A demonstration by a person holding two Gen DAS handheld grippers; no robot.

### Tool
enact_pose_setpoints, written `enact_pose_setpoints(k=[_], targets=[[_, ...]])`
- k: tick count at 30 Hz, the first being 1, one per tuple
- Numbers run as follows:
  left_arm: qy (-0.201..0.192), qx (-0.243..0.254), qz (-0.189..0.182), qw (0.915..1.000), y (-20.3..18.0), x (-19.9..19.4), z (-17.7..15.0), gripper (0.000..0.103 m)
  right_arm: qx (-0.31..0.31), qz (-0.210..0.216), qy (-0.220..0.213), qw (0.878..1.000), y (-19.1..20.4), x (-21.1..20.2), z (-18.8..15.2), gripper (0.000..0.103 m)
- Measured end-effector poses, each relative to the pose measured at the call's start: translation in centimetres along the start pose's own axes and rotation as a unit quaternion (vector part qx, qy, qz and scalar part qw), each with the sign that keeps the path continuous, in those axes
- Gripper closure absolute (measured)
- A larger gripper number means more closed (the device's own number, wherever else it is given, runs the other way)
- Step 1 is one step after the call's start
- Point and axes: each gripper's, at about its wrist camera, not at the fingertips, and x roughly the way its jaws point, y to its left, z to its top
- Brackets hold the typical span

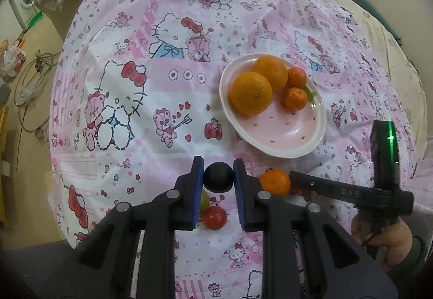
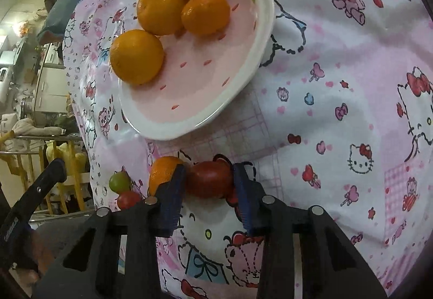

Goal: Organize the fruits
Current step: 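Grasp the red tomato with the right tool while the left tool holds the plum, then carry the tomato over the plate with the right tool while the left carries the plum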

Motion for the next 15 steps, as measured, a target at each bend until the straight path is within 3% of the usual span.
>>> enact_pose_setpoints(k=[15], targets=[[-0.013,0.011,0.02,0.9997,0.1,0.1,-0.4,0.085,0.013,0.021,-0.046,0.999,-1.8,-4.5,-1.0,0.066]])
